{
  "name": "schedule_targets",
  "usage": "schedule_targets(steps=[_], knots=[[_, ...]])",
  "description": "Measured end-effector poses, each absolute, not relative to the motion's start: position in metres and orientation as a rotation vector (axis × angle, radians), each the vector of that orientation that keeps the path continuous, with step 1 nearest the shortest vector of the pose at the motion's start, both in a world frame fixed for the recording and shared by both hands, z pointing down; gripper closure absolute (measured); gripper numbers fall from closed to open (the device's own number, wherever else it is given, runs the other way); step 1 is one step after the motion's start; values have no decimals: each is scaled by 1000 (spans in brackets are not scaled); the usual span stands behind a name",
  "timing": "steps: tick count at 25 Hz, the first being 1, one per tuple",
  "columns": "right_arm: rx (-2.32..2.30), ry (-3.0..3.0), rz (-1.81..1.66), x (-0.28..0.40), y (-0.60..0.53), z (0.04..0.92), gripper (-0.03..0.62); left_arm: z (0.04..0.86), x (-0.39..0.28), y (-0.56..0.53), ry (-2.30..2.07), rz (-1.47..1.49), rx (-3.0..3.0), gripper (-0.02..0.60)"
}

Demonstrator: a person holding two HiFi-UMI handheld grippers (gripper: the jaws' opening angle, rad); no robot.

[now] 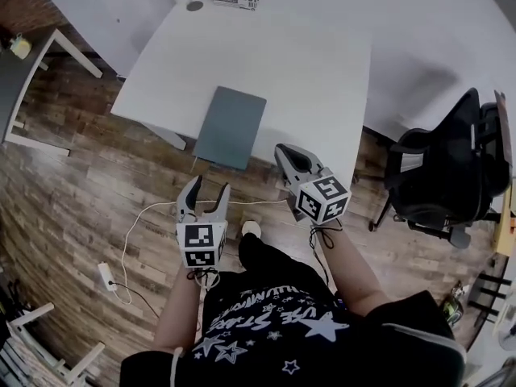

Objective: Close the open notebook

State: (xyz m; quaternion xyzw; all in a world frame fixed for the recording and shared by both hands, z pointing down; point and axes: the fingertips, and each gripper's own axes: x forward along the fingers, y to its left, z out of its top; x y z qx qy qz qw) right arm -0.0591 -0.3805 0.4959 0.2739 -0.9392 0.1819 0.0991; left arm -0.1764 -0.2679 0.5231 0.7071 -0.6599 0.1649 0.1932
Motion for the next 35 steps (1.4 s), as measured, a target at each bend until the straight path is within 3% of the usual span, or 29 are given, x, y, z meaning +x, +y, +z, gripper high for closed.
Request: schedule_targets(steps=[14, 27, 35], knots=[[607, -2843, 398, -54, -268, 469, 591, 484, -183, -126, -2122, 250, 1782, 539], [431, -2921, 331, 16, -92, 435, 591, 468, -100, 94, -2260, 162, 1581, 554], [404, -2891, 306, 84, -38, 430, 591, 466, -39, 148, -2270, 90, 1539, 555]])
